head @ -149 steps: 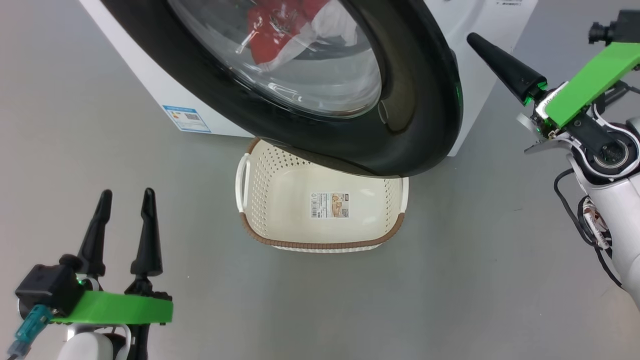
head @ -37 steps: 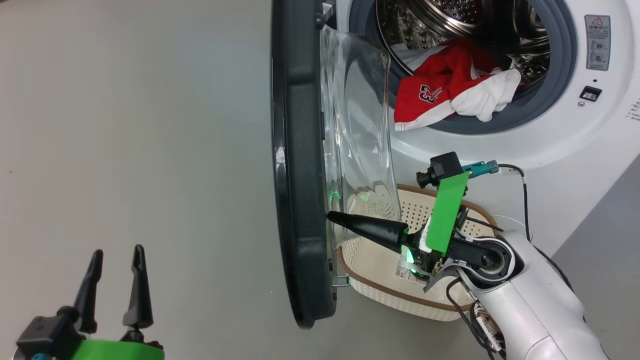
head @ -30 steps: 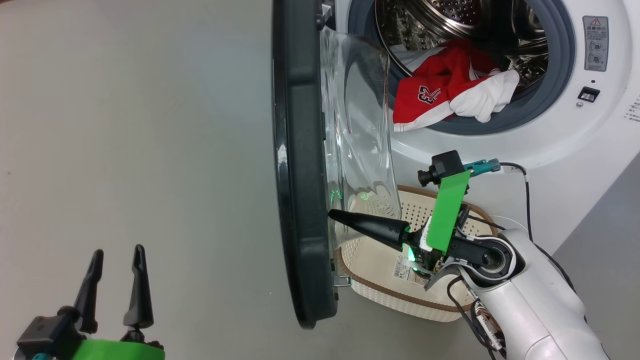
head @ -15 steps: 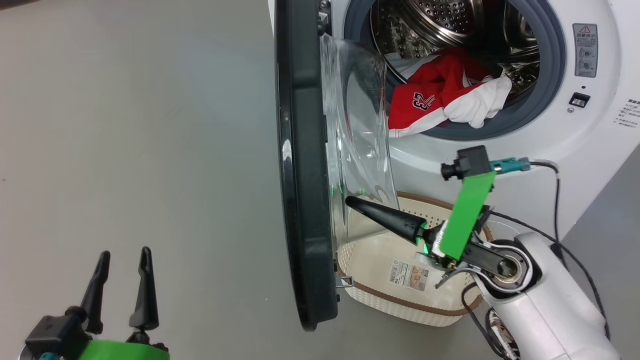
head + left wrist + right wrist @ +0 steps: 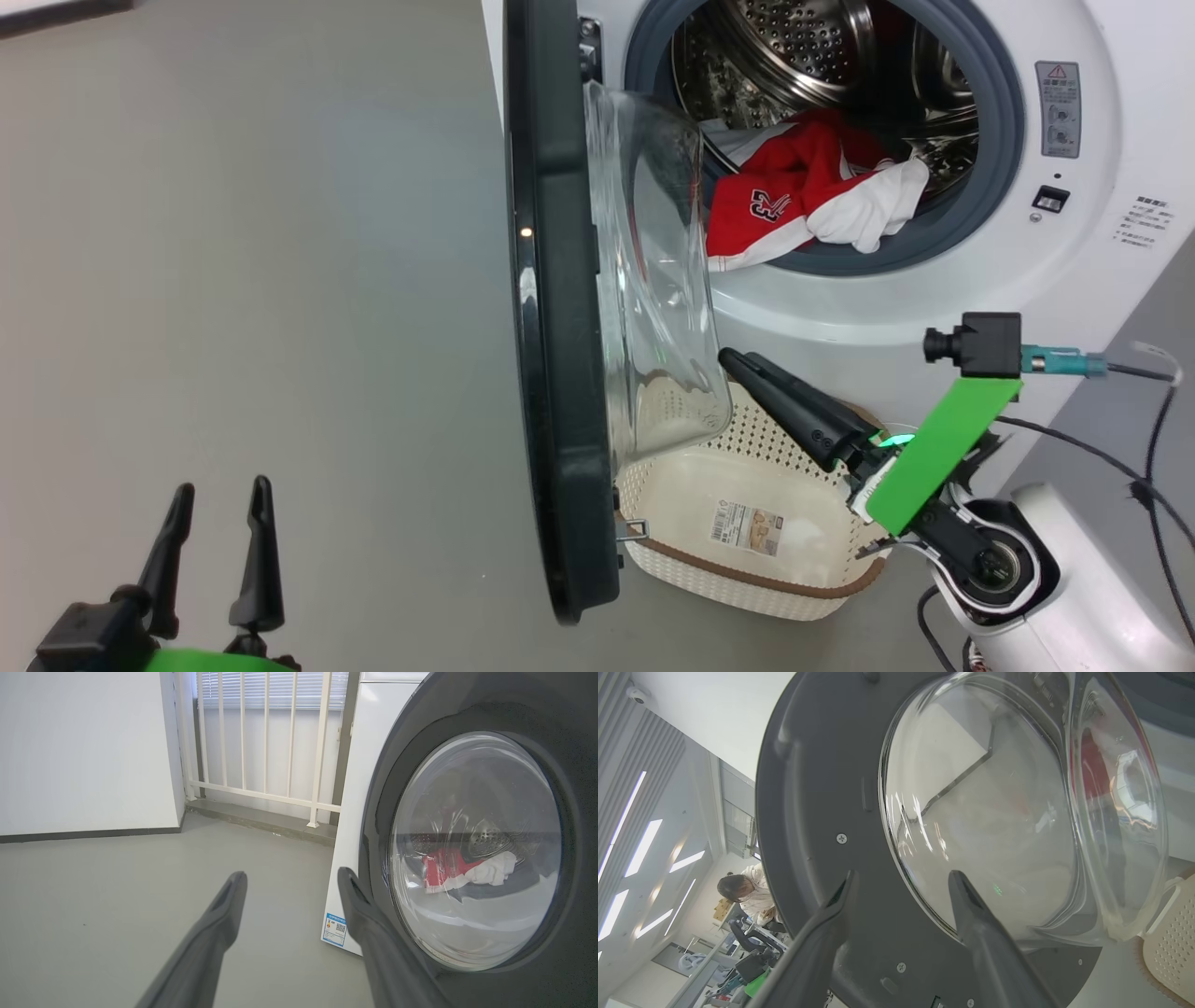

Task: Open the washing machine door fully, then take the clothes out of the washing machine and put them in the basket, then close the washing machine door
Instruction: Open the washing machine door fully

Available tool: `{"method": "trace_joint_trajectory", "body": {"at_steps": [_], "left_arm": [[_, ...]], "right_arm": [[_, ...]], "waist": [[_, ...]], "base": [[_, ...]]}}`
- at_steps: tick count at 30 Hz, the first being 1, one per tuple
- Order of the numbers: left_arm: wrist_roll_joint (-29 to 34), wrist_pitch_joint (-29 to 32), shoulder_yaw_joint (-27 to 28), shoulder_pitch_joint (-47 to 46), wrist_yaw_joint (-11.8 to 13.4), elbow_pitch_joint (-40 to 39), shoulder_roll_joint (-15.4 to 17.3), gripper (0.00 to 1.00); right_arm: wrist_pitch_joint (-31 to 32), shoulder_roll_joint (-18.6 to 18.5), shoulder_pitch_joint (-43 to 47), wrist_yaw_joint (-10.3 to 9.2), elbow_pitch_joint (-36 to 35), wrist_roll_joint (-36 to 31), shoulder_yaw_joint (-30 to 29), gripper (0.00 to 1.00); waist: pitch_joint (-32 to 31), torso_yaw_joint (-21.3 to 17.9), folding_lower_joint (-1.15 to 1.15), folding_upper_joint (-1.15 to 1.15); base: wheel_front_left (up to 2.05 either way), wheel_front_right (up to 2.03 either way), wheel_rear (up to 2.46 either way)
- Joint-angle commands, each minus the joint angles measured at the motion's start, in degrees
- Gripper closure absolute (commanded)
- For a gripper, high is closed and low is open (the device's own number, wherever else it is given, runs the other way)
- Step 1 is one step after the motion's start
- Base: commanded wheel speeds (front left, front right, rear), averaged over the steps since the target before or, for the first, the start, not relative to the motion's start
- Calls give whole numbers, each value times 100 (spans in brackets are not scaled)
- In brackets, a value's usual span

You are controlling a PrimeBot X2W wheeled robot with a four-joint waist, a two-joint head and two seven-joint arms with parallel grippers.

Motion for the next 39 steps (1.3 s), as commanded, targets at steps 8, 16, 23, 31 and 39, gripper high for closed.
{"method": "trace_joint_trajectory", "body": {"at_steps": [8,16,23,31,39], "left_arm": [[44,-47,179,-3,-18,-159,126,0],[23,-47,231,56,-18,-167,117,0],[39,-47,263,71,-18,-171,88,0],[26,-47,307,99,-18,-196,66,0],[20,-47,323,84,-18,-200,38,0]], "right_arm": [[-2065,-383,281,9,-170,-1142,410,0],[-3298,-552,462,9,475,-2312,542,0],[-3406,-180,690,9,759,-3690,127,0],[-3409,194,1009,9,750,-4574,-354,0],[-3409,356,1102,9,730,-5048,-566,0]], "waist": [[-40,-80,0,0],[-43,-139,0,0],[-65,-167,0,0],[-55,-203,0,0],[-28,-255,0,0]], "base": [[0,0,0],[0,0,0],[0,0,0],[0,0,0],[0,0,0]]}}
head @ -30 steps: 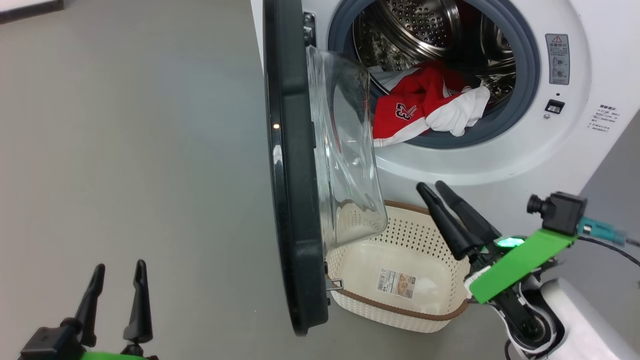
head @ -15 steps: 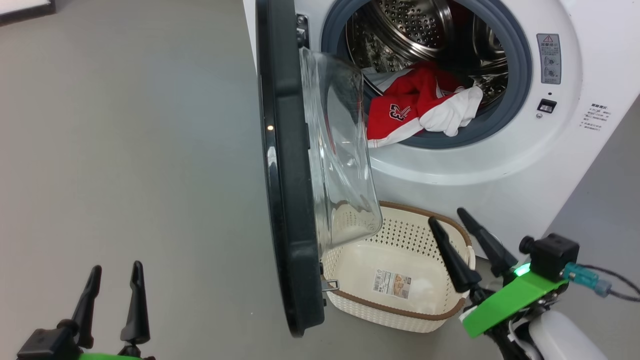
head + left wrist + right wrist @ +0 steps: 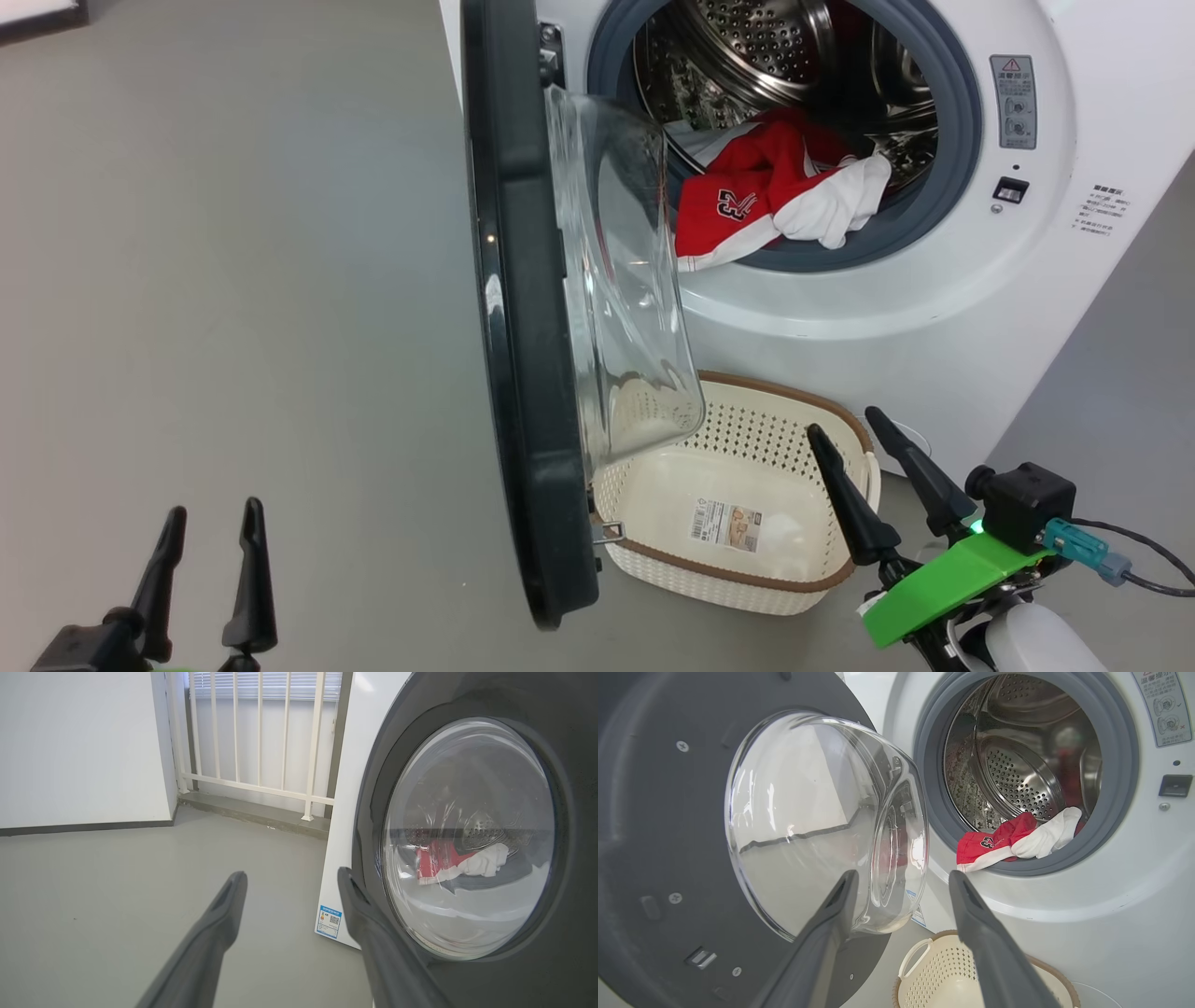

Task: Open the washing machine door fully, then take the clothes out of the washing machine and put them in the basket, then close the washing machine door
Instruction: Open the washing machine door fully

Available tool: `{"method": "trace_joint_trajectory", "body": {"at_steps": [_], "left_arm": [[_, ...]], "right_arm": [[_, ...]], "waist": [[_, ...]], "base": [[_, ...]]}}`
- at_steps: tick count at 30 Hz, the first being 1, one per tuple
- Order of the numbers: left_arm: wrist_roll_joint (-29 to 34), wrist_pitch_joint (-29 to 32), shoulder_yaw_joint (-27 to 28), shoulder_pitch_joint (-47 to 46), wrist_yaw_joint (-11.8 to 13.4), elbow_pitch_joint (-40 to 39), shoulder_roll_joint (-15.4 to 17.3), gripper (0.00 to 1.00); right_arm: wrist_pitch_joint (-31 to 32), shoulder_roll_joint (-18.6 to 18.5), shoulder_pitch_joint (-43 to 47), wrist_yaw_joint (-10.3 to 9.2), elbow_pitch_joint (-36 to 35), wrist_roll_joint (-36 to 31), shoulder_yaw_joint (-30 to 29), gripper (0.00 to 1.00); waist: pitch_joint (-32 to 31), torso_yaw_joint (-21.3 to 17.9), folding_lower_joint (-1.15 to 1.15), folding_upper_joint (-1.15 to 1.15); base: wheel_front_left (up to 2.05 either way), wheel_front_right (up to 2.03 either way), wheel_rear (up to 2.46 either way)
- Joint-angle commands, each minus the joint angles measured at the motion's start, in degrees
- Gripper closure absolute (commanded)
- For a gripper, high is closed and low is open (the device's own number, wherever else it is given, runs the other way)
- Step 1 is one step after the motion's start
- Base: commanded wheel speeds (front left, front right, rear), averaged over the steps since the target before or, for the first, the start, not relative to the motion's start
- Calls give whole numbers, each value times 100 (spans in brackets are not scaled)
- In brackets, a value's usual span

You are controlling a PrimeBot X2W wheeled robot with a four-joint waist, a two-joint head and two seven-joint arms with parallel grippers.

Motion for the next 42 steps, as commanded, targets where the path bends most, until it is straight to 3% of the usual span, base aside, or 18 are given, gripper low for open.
{"method": "trace_joint_trajectory", "body": {"at_steps": [1,40,41,42], "left_arm": [[20,-47,211,-136,-18,-161,60,0],[-59,-47,245,-187,-18,-165,-1,0],[-62,-47,240,-187,-18,-168,-2,4],[-65,-47,237,-188,-18,-169,-3,27]], "right_arm": [[-69,32,1,9,-157,-85,40,0],[-70,85,-19,9,-68,-187,11,0],[-70,86,-19,9,-64,-191,9,0],[-70,87,-19,9,-62,-194,8,0]], "waist": [[6,-9,0,0],[12,3,0,0],[13,3,0,0],[15,3,0,0]], "base": [[0,0,0],[0,0,0],[0,0,0],[0,0,0]]}}
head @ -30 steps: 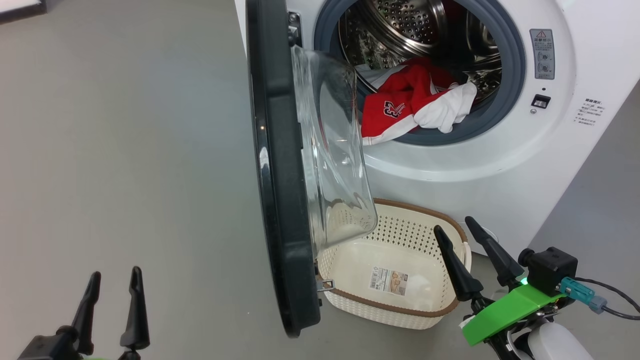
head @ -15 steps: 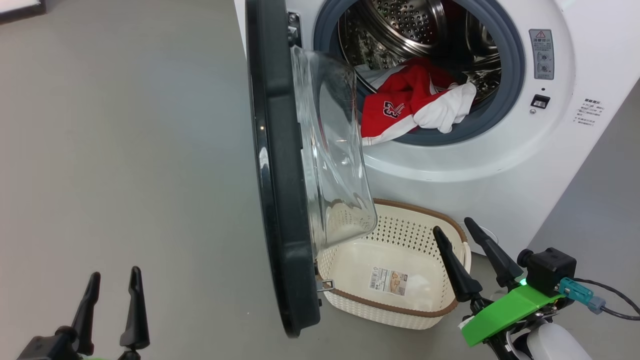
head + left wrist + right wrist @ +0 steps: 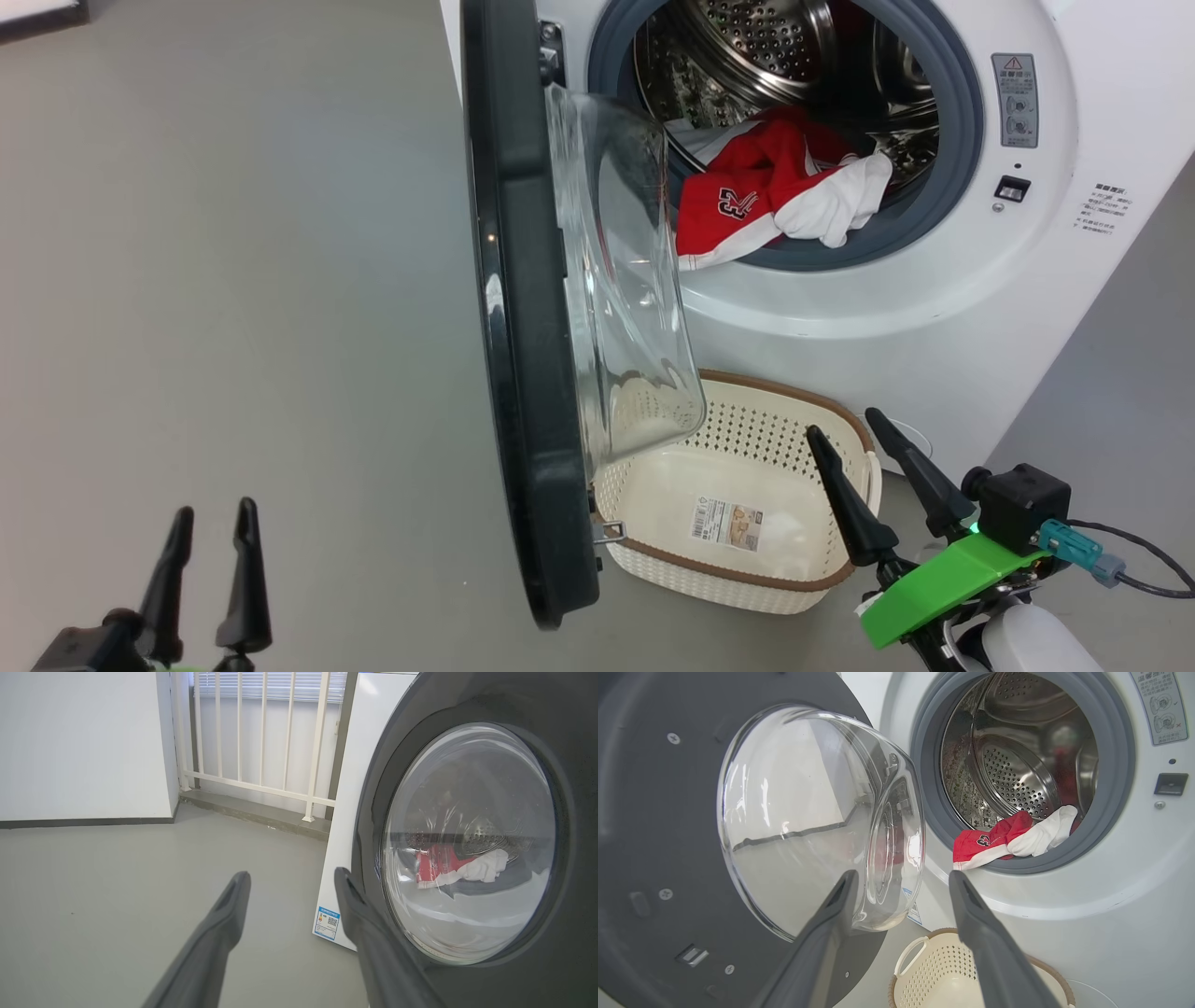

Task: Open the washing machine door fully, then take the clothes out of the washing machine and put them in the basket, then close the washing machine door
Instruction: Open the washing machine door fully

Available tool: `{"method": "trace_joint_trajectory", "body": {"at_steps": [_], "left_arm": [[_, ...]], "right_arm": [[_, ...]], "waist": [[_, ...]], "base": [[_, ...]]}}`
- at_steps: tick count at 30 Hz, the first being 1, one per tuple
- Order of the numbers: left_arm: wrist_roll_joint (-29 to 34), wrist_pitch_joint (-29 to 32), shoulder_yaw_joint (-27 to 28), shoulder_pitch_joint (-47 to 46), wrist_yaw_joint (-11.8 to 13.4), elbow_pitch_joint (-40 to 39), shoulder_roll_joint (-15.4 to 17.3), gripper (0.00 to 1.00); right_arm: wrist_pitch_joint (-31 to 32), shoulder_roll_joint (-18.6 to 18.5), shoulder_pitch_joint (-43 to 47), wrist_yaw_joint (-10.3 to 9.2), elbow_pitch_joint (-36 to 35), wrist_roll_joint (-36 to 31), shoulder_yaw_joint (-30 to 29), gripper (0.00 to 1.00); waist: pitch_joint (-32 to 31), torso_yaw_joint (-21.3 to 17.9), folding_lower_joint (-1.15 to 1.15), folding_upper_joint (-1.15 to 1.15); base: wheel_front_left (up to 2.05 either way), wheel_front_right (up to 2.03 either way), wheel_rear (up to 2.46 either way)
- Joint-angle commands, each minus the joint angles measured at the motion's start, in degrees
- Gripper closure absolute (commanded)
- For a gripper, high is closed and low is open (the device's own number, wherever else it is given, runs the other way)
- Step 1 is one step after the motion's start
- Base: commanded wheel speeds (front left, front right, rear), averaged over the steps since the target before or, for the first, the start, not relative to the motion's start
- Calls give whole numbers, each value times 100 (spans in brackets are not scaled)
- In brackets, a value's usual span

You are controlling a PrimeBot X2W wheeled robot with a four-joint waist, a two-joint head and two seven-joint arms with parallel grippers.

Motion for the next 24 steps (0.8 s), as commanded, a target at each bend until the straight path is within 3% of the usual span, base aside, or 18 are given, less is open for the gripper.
{"method": "trace_joint_trajectory", "body": {"at_steps": [1,2,13,17,24], "left_arm": [[-18,-47,178,-188,-18,-165,94,58],[-29,-47,168,-188,-18,-166,96,100],[16,-47,-46,-205,-18,-857,190,100],[-276,-47,-178,-248,-18,-1232,124,100],[-495,-43,-733,-280,-18,-2168,304,100]], "right_arm": [[-70,-3,-19,9,-120,-22,114,0],[-70,-2,-19,9,-117,-25,113,0],[-70,11,-22,9,-87,-12,118,0],[-70,5,-13,9,-83,-4,130,0],[-70,24,-16,9,-48,34,249,0]], "waist": [[3,-1,0,0],[5,-3,0,0],[-7,-38,0,0],[-20,-40,0,0],[-69,-76,0,0]], "base": [[0,0,0],[0,0,0],[0,0,0],[0,0,0],[0,0,0]]}}
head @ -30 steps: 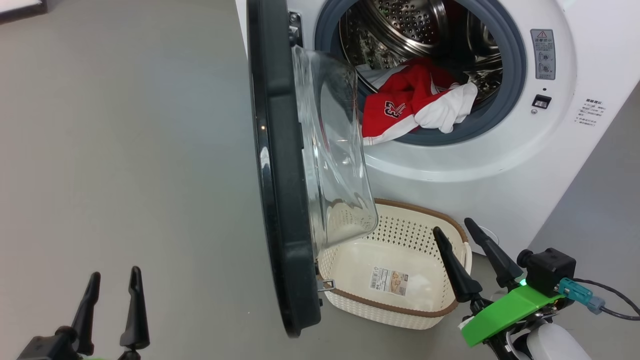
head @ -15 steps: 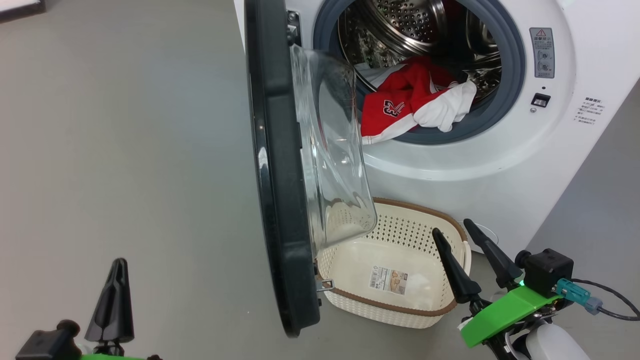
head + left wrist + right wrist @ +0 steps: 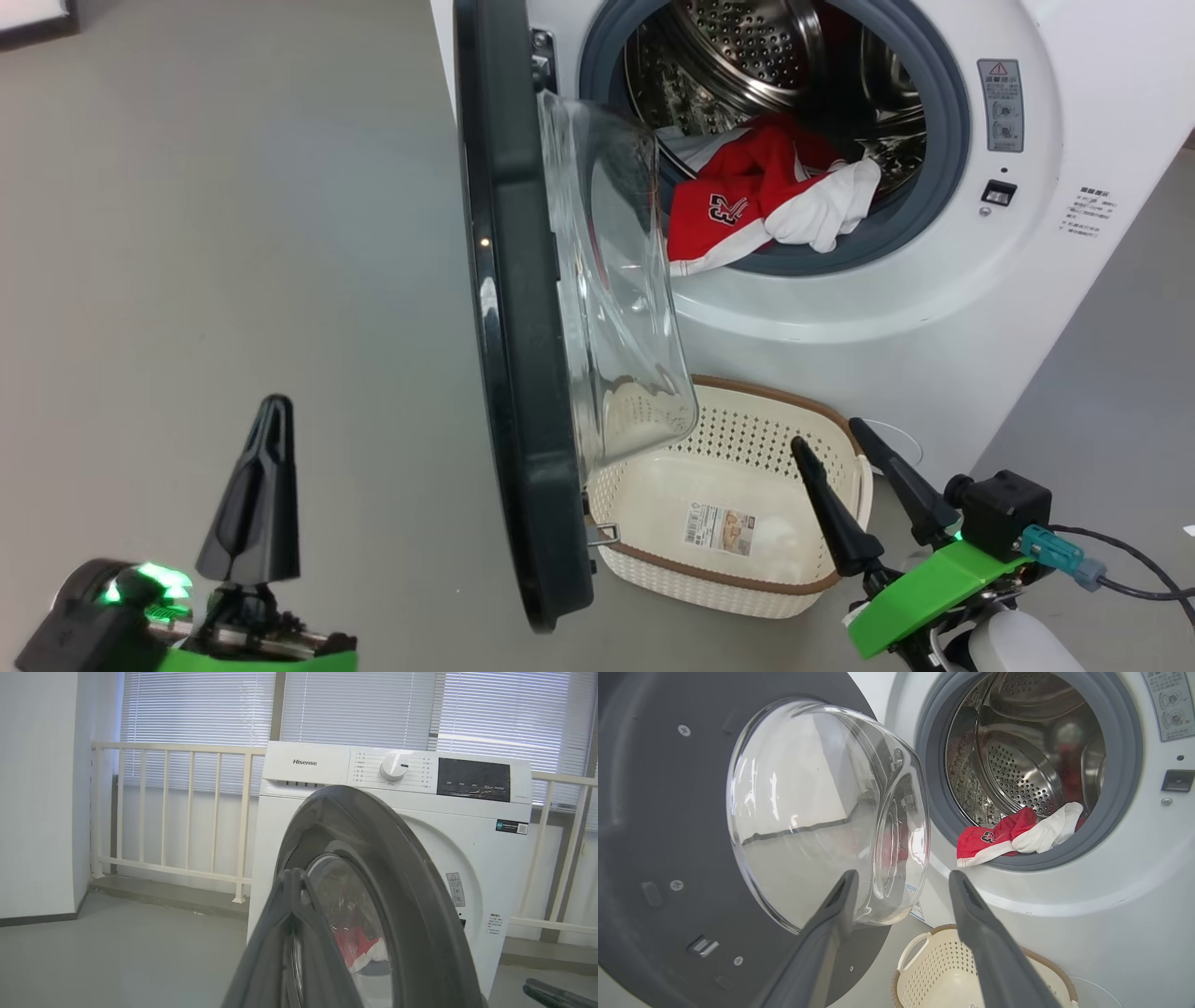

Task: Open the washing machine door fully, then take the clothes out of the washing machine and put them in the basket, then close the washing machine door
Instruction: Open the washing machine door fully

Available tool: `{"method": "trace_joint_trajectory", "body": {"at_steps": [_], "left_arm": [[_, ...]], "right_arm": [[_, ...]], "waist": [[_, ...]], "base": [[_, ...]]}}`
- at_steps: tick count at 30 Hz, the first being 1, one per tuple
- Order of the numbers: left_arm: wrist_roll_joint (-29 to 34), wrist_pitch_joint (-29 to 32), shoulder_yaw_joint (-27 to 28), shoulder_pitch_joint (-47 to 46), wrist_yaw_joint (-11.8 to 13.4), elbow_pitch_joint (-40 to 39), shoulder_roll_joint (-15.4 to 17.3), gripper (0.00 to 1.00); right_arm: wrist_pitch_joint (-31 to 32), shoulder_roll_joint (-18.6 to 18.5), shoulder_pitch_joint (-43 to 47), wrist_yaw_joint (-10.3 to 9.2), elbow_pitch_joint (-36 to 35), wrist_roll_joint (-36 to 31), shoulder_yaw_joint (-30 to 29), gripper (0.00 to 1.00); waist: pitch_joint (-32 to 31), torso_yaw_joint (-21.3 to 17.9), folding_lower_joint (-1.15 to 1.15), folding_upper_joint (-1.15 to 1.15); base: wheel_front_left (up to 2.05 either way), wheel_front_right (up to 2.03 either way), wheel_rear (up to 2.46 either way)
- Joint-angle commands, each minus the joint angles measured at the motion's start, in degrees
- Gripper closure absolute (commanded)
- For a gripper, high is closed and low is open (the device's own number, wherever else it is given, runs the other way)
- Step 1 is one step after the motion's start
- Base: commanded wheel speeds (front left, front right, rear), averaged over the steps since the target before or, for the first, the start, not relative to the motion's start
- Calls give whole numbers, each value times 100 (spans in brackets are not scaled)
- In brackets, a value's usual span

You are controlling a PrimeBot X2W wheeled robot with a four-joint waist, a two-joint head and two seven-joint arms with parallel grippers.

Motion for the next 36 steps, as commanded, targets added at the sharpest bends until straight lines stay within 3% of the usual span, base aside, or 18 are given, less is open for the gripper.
{"method": "trace_joint_trajectory", "body": {"at_steps": [1,12,21,36], "left_arm": [[-54,-40,139,-241,-18,-242,122,100],[-193,402,-987,-259,-18,-1340,381,100],[-439,381,-2131,-294,-18,-652,382,100],[-721,114,-2575,-529,-18,512,315,100]], "right_arm": [[-70,0,-20,9,-119,57,113,0],[-70,-14,-16,9,-119,115,176,0],[-70,10,-97,9,-116,120,219,0],[-70,16,-201,9,-106,125,227,0]], "waist": [[-9,-15,0,0],[-42,-242,0,0],[4,-420,0,0],[122,-625,0,0]], "base": [[0,0,0],[0,0,0],[0,0,0],[0,0,0]]}}
